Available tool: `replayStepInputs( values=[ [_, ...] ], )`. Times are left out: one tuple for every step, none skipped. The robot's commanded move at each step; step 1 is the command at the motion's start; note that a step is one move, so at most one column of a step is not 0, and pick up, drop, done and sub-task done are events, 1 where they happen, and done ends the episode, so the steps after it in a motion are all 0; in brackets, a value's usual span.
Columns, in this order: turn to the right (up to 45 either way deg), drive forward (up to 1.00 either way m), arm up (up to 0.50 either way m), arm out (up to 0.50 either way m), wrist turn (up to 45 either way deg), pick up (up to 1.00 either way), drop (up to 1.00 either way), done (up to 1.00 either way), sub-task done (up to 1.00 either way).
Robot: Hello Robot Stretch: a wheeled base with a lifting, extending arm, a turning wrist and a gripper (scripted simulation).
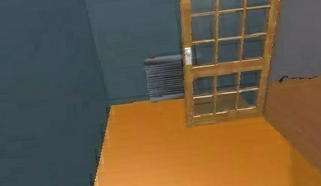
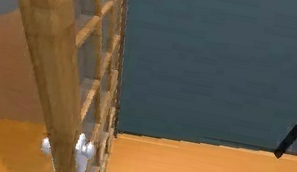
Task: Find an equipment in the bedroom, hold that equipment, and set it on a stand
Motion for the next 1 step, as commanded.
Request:
replayStepInputs(
  values=[
    [0.0, 0.45, 0.0, 0.0, 0.0, 0.0, 0.0, 0.0, 0.0]
  ],
)
